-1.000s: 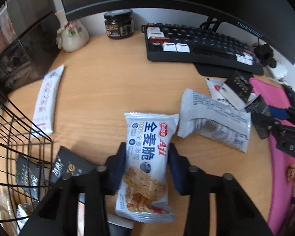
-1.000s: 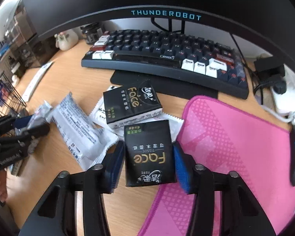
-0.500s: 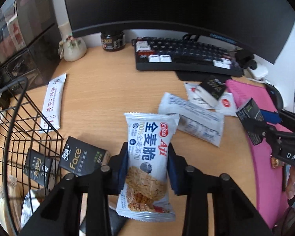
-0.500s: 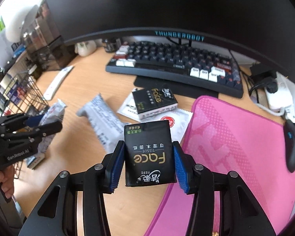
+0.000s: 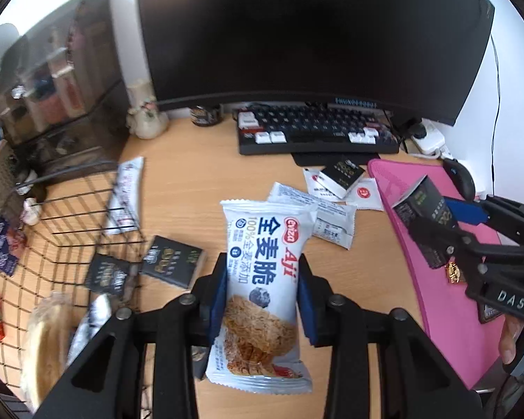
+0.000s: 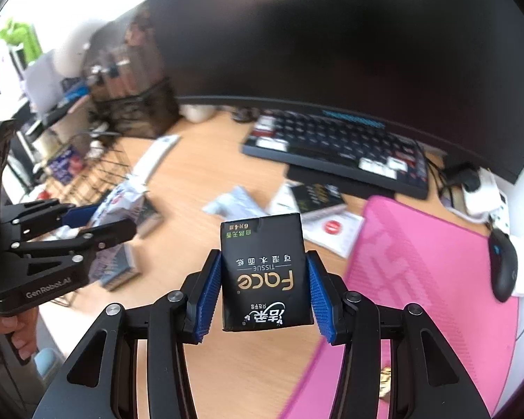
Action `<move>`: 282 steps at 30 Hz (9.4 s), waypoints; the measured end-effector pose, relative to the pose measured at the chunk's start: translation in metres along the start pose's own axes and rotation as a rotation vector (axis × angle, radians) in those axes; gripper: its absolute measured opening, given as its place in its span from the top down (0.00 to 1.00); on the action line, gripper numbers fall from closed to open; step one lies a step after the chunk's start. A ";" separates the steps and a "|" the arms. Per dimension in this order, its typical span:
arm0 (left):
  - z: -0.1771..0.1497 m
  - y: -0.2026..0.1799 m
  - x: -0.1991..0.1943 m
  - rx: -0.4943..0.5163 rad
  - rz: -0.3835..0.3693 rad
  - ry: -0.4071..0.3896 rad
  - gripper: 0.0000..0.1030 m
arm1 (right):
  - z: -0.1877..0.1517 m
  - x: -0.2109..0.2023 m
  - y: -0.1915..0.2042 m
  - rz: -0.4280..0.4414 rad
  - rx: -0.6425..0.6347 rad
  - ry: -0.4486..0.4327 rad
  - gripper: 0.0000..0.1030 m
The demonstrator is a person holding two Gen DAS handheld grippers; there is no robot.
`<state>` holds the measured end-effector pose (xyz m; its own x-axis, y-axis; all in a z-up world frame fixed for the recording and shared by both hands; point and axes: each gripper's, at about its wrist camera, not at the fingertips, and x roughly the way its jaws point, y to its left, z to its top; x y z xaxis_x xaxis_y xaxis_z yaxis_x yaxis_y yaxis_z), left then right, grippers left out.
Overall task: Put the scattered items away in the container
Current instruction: 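Carry the Aji pack and tissue pack into the wire basket and release, then withdraw both open grippers from the basket, then grasp a Face tissue pack with the right gripper while the left reaches the white bread bag, then grasp the white bagged bread with the left gripper, then carry the bread bag and tissue pack into the wire basket and release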
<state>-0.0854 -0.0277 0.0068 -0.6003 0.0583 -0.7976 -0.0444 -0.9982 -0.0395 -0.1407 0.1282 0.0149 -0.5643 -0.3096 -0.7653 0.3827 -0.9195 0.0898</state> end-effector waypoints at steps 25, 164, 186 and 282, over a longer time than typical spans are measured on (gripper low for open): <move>-0.075 0.206 -0.089 -0.269 0.216 -0.052 0.62 | 0.042 0.040 0.275 0.278 -0.309 -0.012 0.54; 0.001 -0.016 0.113 0.044 -0.016 0.208 0.39 | -0.054 0.060 -0.019 0.007 0.060 0.125 0.62; 0.010 -0.016 0.121 0.063 -0.038 0.194 0.54 | -0.032 0.076 -0.014 0.069 -0.139 0.146 0.34; -0.012 -0.015 0.073 0.045 -0.017 0.127 0.63 | -0.072 0.038 0.011 -0.078 0.075 0.094 0.53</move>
<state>-0.1189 -0.0084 -0.0580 -0.4936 0.0707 -0.8668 -0.0915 -0.9954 -0.0292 -0.1053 0.1236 -0.0594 -0.5179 -0.2153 -0.8279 0.2825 -0.9566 0.0720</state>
